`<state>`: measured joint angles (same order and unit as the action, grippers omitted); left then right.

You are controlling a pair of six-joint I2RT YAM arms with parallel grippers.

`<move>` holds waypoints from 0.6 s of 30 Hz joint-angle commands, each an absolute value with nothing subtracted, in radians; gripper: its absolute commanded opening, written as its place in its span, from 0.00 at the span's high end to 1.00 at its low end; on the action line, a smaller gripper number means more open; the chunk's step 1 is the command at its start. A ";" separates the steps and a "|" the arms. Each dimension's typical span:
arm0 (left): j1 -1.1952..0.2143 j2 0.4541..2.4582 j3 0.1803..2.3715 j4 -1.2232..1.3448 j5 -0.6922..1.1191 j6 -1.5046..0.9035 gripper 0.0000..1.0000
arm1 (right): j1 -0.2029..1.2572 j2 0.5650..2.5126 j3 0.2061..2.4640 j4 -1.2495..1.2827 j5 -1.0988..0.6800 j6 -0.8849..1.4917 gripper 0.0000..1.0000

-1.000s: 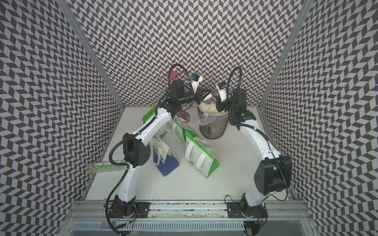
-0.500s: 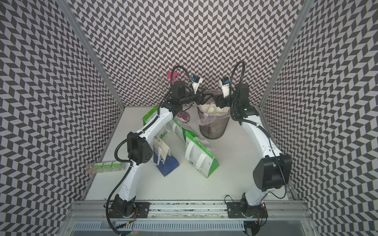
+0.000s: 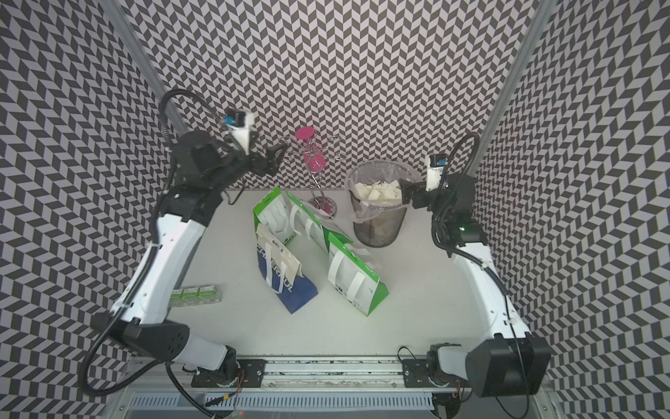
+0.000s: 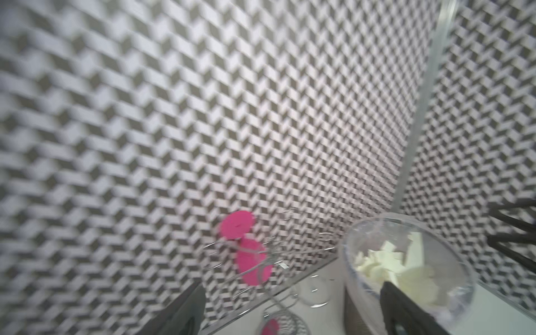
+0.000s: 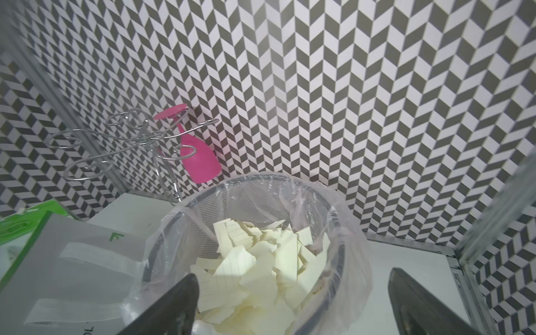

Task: Shred takeout receipts and throw away
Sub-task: Reset both arms

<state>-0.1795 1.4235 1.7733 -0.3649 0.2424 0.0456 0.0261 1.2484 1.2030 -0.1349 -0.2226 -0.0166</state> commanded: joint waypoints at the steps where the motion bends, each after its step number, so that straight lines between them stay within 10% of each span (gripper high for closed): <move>1: -0.064 1.362 1.616 -0.369 0.172 0.009 0.05 | 0.004 1.196 1.089 -0.044 -0.105 0.048 0.00; 18: 0.264 1.123 0.626 0.181 -0.050 -0.231 0.00 | 0.000 1.006 0.473 0.394 0.165 0.085 0.01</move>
<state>0.2783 1.1149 0.7044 -0.0071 0.0181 -0.1486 0.0032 1.0012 0.4900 0.2264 0.1440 0.0669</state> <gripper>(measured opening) 0.994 0.994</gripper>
